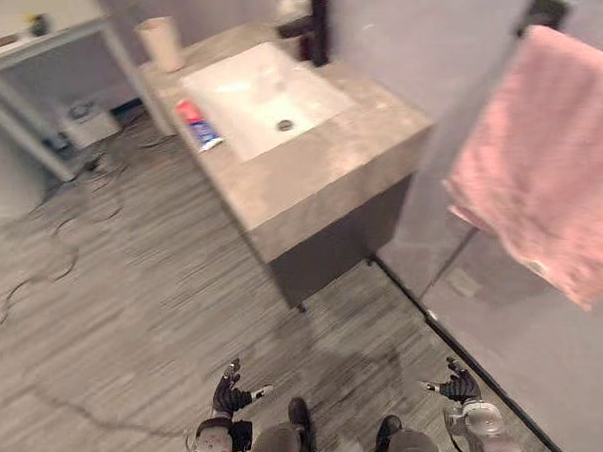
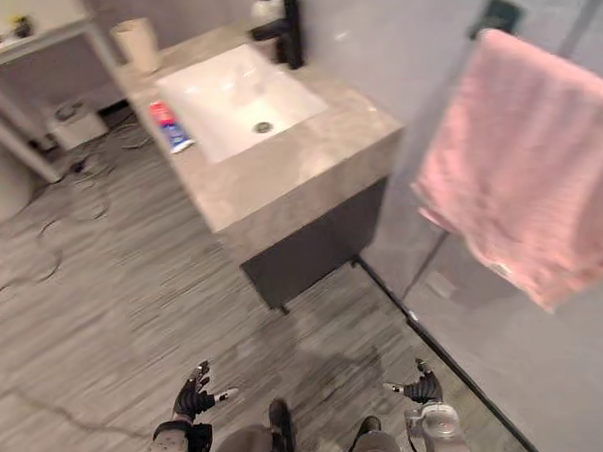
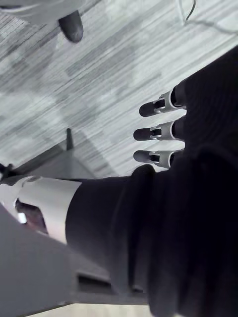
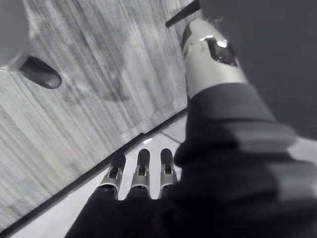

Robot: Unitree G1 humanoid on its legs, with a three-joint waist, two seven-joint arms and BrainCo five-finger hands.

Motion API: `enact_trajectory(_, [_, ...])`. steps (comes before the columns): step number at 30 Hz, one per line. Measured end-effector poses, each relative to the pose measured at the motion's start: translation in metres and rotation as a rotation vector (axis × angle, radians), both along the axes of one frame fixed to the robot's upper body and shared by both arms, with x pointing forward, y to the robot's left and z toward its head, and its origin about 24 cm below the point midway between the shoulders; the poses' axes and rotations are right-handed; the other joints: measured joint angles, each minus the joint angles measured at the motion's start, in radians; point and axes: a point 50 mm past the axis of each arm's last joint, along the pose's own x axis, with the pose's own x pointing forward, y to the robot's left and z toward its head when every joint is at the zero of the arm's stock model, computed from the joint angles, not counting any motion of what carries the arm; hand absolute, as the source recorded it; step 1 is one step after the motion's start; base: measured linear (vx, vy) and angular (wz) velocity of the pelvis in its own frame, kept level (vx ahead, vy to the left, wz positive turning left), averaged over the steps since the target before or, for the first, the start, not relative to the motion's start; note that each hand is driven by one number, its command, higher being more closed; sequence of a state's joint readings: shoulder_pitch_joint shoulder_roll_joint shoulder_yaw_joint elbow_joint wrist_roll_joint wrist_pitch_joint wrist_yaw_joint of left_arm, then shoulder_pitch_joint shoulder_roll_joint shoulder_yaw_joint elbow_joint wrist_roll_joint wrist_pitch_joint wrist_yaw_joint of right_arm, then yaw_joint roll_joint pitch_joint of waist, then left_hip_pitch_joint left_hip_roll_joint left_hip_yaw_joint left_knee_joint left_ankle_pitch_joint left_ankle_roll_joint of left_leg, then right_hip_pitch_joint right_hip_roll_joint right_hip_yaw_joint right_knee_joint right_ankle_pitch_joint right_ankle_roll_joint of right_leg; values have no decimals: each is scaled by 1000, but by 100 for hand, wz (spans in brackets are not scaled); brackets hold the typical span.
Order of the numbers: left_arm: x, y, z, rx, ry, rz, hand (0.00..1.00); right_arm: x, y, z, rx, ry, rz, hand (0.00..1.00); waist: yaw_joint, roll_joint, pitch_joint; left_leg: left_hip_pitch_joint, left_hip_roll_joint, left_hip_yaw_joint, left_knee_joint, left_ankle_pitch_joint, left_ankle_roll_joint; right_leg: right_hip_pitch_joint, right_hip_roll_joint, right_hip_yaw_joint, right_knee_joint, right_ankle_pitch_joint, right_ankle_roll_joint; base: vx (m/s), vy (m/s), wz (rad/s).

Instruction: Organize washtable

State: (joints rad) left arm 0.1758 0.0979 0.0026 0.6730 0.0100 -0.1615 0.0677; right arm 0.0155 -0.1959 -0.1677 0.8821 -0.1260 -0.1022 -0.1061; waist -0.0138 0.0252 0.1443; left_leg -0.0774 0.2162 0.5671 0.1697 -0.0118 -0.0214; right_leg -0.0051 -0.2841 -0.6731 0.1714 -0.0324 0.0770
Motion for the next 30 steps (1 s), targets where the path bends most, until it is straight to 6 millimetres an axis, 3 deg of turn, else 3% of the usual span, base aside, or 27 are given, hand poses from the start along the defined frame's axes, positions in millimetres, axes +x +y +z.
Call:
enact_trajectory(1, [-1, 0, 0, -1, 1, 0, 0, 1, -4, 2, -11, -3, 0, 0, -1, 12, -3, 9, 17, 28, -22, 3, -16, 4, -3, -24, -5, 9, 15, -10, 262, 122])
enact_trajectory(2, [5, 2, 2, 4, -14, 4, 0, 3, -8, 3, -17, -5, -16, 0, 1, 12, 2, 15, -15, 23, -63, 21, -44, 13, -29, -59, -18, 36, 33, -48, 294, 95])
enact_trajectory(4, [5, 13, 4, 34, -16, 6, 0, 3, 3, -1, 19, 0, -20, 0, 26, -22, 4, -2, -67, -9, -56, 7, -17, 39, -61, -92, -68, 82, 54, -56, 337, 71])
enact_trajectory(6, [1, 23, 6, 54, -14, 27, 0, 3, 13, -5, 48, 12, -20, 0, 31, -35, 1, -75, -85, -59, 76, -72, 26, 70, -99, -137, -77, 105, 64, -31, 341, 70])
enact_trajectory(9, [-6, 24, 3, 50, 2, 44, 0, 4, 12, -6, 49, 27, -22, 0, 36, -8, 7, -179, -73, -125, 297, -223, 49, 76, -149, -168, 18, 77, 109, -31, 276, 53])
enact_trajectory(10, [-11, 24, 2, 49, 14, 47, 0, 4, 12, -6, 55, 29, -26, 0, 35, -11, 10, -189, -82, -142, 332, -254, 60, 70, -186, -158, 80, 46, 91, -9, 339, 44])
enact_trajectory(11, [-15, 24, 1, 49, 25, 50, 0, 1, 13, -8, 62, 38, -31, 0, 38, -17, 16, -191, -100, -154, 349, -276, 70, 54, -211, -107, 142, -10, 13, -13, 363, 64])
enact_trajectory(12, [-18, 26, 1, 53, 31, 52, 0, -3, 16, -10, 70, 52, -26, 0, 33, -23, 20, -191, -134, -188, 354, -288, 88, 4, -193, 44, 206, -142, -101, 26, 260, 113])
enact_trajectory(13, [-17, 27, 4, 60, 14, 48, 0, -11, 18, -13, 80, 69, -30, 0, 14, -42, 24, -187, -188, -243, 348, -300, 111, -38, -143, 229, 252, -259, -156, 71, 244, 139])
enact_trajectory(14, [-13, 28, 7, 63, -2, 45, 0, -16, 19, -15, 85, 80, -36, 0, 10, -53, 28, -187, -216, -270, 345, -303, 126, -50, -119, 309, 281, -301, -162, 216, 138, 153])
enact_trajectory(15, [-7, 28, 11, 66, -25, 41, 0, -20, 20, -17, 96, 93, -33, 0, 8, -75, 44, -173, -253, -302, 333, -302, 156, -95, -77, 412, 371, -347, -113, 217, 121, 103])
enact_trajectory(16, [-6, 28, 11, 66, -22, 42, 0, -19, 24, -18, 108, 91, -25, 0, 21, -83, 60, -139, -271, -315, 308, -302, 162, -148, -26, 446, 431, -361, -82, 251, 133, 72])
enact_trajectory(17, [-7, 28, 11, 65, -16, 42, 0, -18, 25, -17, 113, 86, -24, 0, 23, -81, 64, -120, -273, -321, 294, -303, 165, -170, 7, 446, 443, -362, -77, 228, 115, 38])
enact_trajectory(19, [-6, 25, 11, 60, -16, 33, 0, -18, 24, -15, 116, 63, -32, 0, 18, -65, 74, -38, -290, -377, 226, -304, 163, -255, 126, 426, 411, -348, -48, 269, 113, 58])
enact_trajectory(20, [-4, 24, 11, 57, -20, 27, 0, -20, 23, -15, 116, 61, -37, 0, 11, -60, 77, -18, -293, -394, 210, -301, 158, -276, 151, 429, 389, -335, -41, 341, 101, 96])
enact_trajectory(21, [-1, 20, 11, 49, -24, 17, 0, -24, 22, -16, 115, 70, -43, 0, -4, -46, 80, 24, -301, -437, 167, -298, 152, -309, 191, 435, 326, -281, -31, 391, 89, 104])
enact_trajectory(23, [2, 16, 11, 45, -30, 1, 0, -37, 22, -20, 119, 100, -59, 0, -22, -60, 67, 81, -322, -493, 95, -289, 138, -330, 221, 458, 233, -175, -46, 500, 77, 103])
enact_trajectory(24, [4, 15, 11, 43, -33, -7, 0, -47, 21, -23, 125, 118, -84, 0, -29, -50, 66, 122, -331, -534, 69, -289, 134, -339, 233, 466, 227, -121, -82, 467, 20, 75])
enact_trajectory(25, [6, 13, 12, 39, -36, -8, 0, -51, 20, -24, 128, 124, -97, 0, -29, -54, 62, 144, -330, -543, 61, -293, 127, -341, 240, 460, 226, -107, -98, 635, 11, 65])
enact_trajectory(26, [6, 14, 12, 39, -38, -4, 0, -57, 20, -26, 136, 136, -115, 0, -26, -46, 55, 159, -324, -538, 72, -300, 113, -340, 265, 441, 213, -74, -139, 650, -6, 40])
enact_trajectory(28, [6, 10, 11, 23, -37, 8, 0, -50, 19, -21, 131, 101, -117, 0, -30, -15, 57, 130, -285, -507, 227, -330, 39, -274, 295, 425, 175, -35, -153, 713, 45, 6])
enact_trajectory(29, [4, 7, 10, 4, -37, 31, 0, -39, 22, -14, 130, 45, -97, 0, -28, -3, 62, 71, -270, -452, 424, -263, -47, -222, 300, 437, 155, -39, -159, 669, 113, -36])
enact_trajectory(30, [3, 4, 11, -14, -45, 43, 0, -33, 24, -10, 131, 12, -84, 0, -21, -7, 63, 23, -245, -420, 580, -191, -73, -166, 297, 469, 123, -39, -160, 761, 157, -47])
